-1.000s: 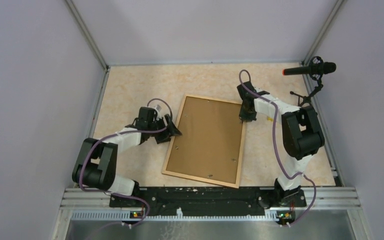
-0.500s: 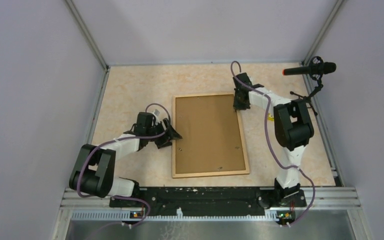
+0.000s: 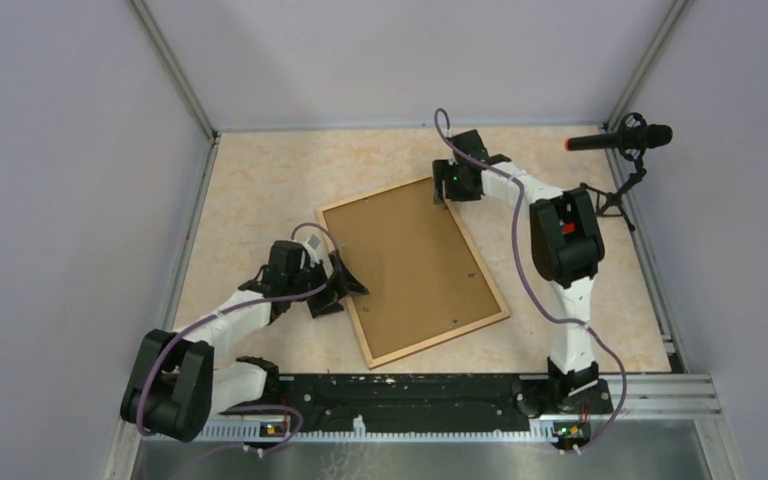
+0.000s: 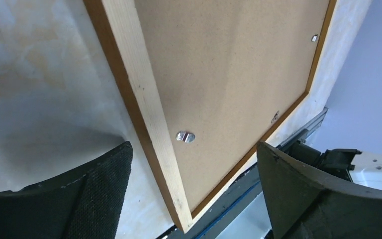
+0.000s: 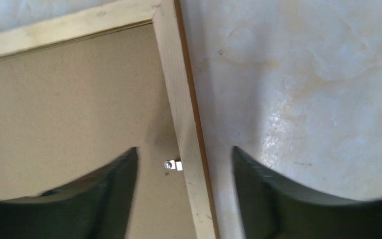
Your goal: Put the photo into the frame
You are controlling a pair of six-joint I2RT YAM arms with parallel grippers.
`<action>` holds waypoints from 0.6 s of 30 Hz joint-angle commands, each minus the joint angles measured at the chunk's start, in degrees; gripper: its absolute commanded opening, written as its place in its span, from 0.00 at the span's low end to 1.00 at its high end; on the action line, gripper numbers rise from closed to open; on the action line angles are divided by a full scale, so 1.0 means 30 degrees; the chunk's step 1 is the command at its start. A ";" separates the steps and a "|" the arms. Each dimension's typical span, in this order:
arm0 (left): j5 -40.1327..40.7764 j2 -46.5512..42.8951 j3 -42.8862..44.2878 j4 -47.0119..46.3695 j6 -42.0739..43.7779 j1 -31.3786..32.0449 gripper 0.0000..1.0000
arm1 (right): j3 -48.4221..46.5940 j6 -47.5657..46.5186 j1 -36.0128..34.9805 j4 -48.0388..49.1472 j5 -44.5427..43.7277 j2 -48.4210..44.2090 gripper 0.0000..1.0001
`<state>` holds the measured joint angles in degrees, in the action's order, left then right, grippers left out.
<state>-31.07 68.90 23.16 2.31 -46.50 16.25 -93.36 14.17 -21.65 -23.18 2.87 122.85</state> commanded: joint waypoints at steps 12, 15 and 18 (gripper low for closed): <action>0.4088 0.0281 0.7634 0.4870 0.3207 0.0113 0.99 | 0.6584 0.2825 -0.0673 -0.3432 -0.2599 -1.0316 0.99; 0.3753 0.1314 0.7097 0.5049 0.2364 0.0189 0.96 | 0.9444 0.2389 -0.0670 -0.2590 -0.0086 -1.1770 0.94; 0.3990 0.0987 0.5888 0.5101 0.1974 0.0252 0.94 | 1.1116 0.1082 -0.0669 -0.2324 -0.0095 -1.2577 0.91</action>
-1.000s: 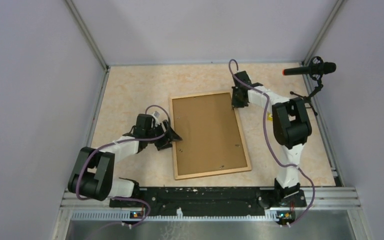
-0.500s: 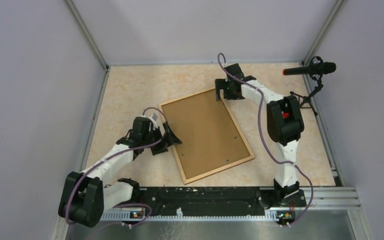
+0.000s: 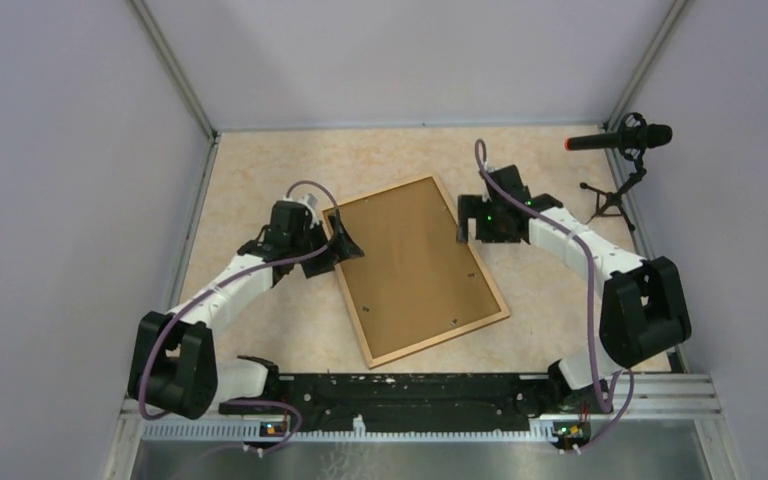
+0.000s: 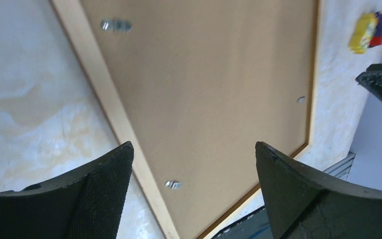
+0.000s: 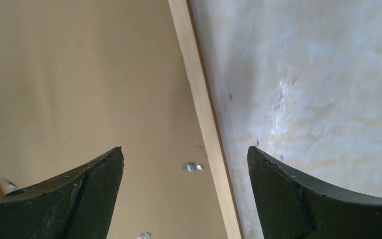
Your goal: Put the photo into the frame
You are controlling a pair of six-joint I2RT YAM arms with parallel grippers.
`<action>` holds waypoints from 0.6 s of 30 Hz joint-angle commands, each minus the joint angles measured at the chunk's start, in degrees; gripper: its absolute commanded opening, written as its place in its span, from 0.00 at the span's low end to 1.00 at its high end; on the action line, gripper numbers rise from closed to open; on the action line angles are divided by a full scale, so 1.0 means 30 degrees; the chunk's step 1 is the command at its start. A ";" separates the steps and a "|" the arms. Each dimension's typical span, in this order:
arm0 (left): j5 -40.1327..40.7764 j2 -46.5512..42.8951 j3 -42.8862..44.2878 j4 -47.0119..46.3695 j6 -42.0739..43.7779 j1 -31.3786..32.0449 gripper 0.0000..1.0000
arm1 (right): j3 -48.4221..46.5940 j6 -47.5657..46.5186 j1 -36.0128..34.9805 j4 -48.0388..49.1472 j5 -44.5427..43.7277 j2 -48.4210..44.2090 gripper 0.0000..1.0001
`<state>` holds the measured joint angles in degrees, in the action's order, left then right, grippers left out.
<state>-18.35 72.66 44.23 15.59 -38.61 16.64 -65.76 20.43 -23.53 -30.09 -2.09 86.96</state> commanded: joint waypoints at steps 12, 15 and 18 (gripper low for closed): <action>-0.1684 0.0668 -0.3537 -0.1416 -0.1112 0.0586 0.80 | 0.4065 -0.1840 -0.0461 0.0212 0.1732 -0.0123 0.55; -0.1793 0.1211 -0.3262 -0.1634 -0.0982 0.0659 0.78 | 0.4342 -0.2039 -0.0561 0.0076 0.1567 0.0124 0.55; -0.1809 0.1674 -0.3088 -0.1720 -0.0856 0.0685 0.75 | 0.4495 -0.2206 -0.0673 0.0019 0.0986 0.0357 0.54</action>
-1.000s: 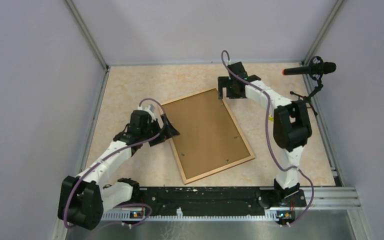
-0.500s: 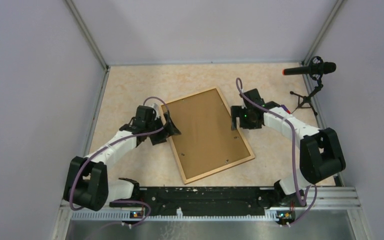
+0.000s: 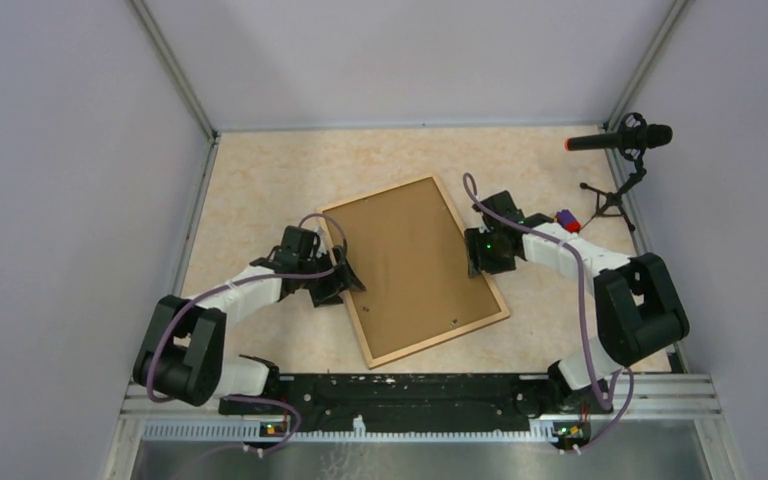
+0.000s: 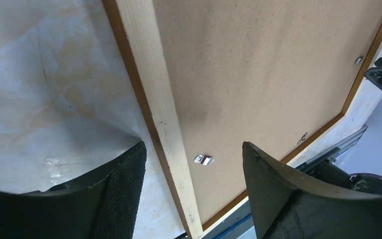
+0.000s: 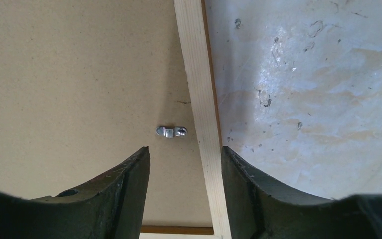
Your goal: Put the photo into the frame
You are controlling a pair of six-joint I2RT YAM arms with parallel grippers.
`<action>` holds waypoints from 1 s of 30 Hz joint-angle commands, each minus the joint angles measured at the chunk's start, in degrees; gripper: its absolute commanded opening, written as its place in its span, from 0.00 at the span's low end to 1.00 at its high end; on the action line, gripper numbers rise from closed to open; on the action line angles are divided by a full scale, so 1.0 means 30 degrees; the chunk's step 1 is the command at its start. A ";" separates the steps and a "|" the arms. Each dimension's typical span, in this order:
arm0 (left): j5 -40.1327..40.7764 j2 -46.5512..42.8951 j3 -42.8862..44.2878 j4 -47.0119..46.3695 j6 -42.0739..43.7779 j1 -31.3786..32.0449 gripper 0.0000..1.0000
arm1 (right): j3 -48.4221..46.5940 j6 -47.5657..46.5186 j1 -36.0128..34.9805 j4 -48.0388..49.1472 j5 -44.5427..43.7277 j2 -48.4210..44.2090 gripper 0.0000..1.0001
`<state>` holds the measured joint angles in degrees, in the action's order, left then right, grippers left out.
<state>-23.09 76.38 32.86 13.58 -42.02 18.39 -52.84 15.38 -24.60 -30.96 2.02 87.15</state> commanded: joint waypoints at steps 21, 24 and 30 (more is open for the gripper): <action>-0.0454 0.1170 0.0709 -0.1454 0.0284 0.0255 0.68 | -0.0109 -0.0017 -0.0750 0.1271 -0.2140 0.2554 0.39; -0.0508 0.1237 0.0556 -0.1698 0.0219 0.0279 0.68 | 0.0081 0.1295 -0.0765 0.1483 -0.2448 0.2853 0.26; -0.1012 0.1669 0.0193 -0.2233 -0.0136 0.0398 0.67 | 0.0606 0.3209 -0.0743 0.3105 -0.1280 0.2884 0.32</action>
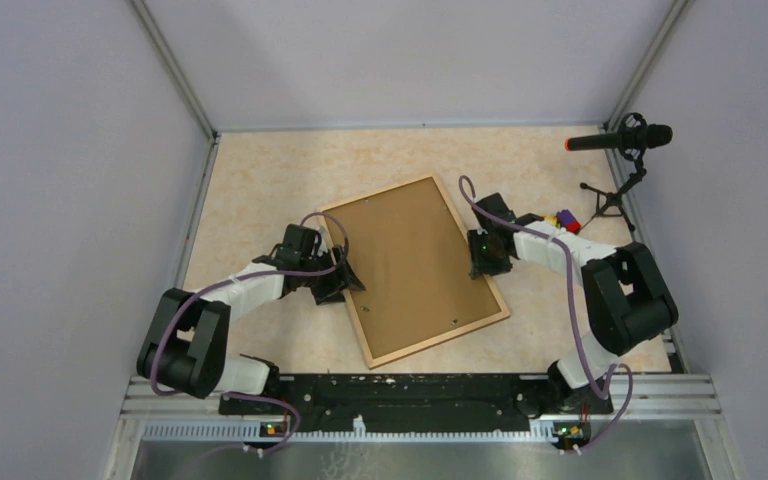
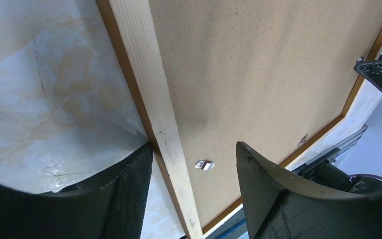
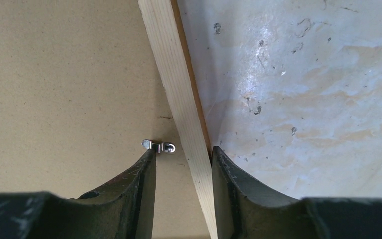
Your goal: Put the photo into the frame
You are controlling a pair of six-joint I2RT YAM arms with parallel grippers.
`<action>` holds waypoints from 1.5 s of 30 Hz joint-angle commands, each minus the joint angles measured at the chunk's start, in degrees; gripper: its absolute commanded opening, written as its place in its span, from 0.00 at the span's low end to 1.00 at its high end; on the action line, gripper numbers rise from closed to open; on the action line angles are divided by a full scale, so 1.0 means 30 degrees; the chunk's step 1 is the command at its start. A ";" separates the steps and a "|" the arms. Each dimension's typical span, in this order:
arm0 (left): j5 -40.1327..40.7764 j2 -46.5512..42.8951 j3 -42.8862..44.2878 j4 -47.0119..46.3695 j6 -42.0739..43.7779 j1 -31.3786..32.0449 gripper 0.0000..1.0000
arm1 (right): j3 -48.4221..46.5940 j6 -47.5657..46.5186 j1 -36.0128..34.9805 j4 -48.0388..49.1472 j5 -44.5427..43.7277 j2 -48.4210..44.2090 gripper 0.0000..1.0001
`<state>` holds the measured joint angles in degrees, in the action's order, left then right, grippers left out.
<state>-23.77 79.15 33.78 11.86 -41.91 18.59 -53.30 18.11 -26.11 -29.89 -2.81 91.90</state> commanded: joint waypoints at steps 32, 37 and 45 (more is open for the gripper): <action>-0.0669 -0.0111 -0.0925 -0.1874 -0.0417 0.0424 0.66 | 0.1512 0.4106 -0.1020 0.2149 -0.2070 0.0472 0.48; -0.0638 -0.0046 -0.0918 -0.2015 -0.0373 0.0417 0.66 | 0.0656 0.2908 -0.0995 0.1044 -0.1479 0.1375 0.51; -0.0599 -0.0126 -0.0815 -0.1804 -0.0205 0.0425 0.66 | -0.0024 0.2017 -0.0940 -0.0264 -0.0965 0.1540 0.31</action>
<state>-24.45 78.76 32.21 8.16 -43.33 18.65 -53.60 26.50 -27.75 -22.35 -11.94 93.38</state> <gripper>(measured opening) 0.663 0.338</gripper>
